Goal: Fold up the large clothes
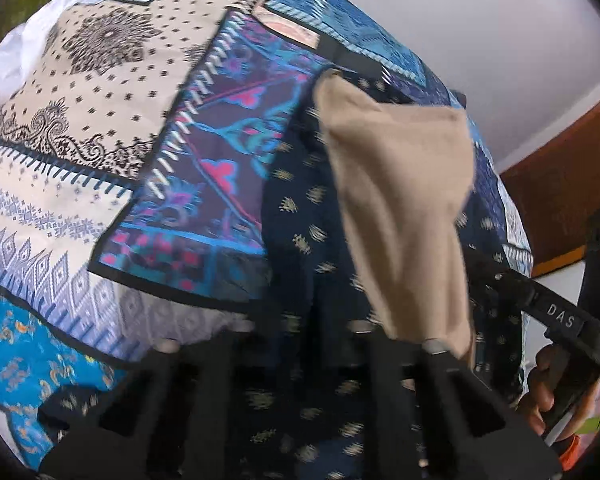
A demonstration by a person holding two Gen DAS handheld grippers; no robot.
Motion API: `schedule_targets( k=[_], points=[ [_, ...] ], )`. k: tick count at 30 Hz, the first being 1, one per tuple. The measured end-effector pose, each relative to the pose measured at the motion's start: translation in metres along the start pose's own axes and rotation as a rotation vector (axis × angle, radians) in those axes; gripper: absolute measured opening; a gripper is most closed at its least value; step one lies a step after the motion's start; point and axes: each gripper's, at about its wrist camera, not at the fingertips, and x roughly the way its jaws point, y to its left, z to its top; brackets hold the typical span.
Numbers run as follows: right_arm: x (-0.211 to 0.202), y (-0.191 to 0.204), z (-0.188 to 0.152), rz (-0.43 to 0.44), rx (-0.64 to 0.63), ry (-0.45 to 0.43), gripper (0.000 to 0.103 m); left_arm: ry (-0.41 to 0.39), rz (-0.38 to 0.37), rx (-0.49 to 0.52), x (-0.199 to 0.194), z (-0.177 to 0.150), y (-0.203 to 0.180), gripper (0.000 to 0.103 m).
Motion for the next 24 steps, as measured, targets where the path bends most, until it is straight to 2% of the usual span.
schedule_targets(
  k=[1,3,7,9,12,14,20,22,23,24],
  points=[
    [-0.002,0.004,-0.001,0.006,-0.012,0.002,0.015,-0.010,0.014,0.024,-0.005,0.000,-0.006,0.007],
    [-0.017,0.019,-0.007,0.013,-0.067,-0.026,0.012,-0.058,0.024,0.105,-0.030,-0.008,-0.022,0.007],
    [-0.064,0.046,-0.032,0.069,-0.188,-0.084,0.011,-0.098,-0.027,0.210,-0.081,-0.033,-0.038,0.007],
    [-0.089,0.057,-0.051,0.086,-0.250,-0.087,0.011,-0.106,-0.021,0.272,-0.106,-0.056,-0.046,0.007],
    [-0.118,0.064,-0.088,0.093,-0.327,-0.083,0.011,-0.082,-0.028,0.321,-0.124,-0.087,-0.049,0.007],
    [-0.133,0.061,-0.118,0.097,-0.346,-0.055,0.011,-0.037,-0.029,0.333,-0.124,-0.111,-0.045,0.007],
    [-0.137,0.043,-0.190,-0.013,-0.371,0.007,0.012,0.130,0.104,0.354,-0.084,-0.187,-0.021,0.007],
    [-0.128,0.037,-0.206,-0.105,-0.394,0.027,0.012,0.160,0.150,0.350,-0.071,-0.204,-0.014,0.014],
    [-0.124,0.035,-0.214,-0.151,-0.412,0.042,0.012,0.155,0.163,0.351,-0.067,-0.210,-0.011,0.017],
    [-0.121,0.033,-0.220,-0.189,-0.428,0.056,0.012,0.122,0.184,0.364,-0.069,-0.216,-0.010,0.025]
  ],
)
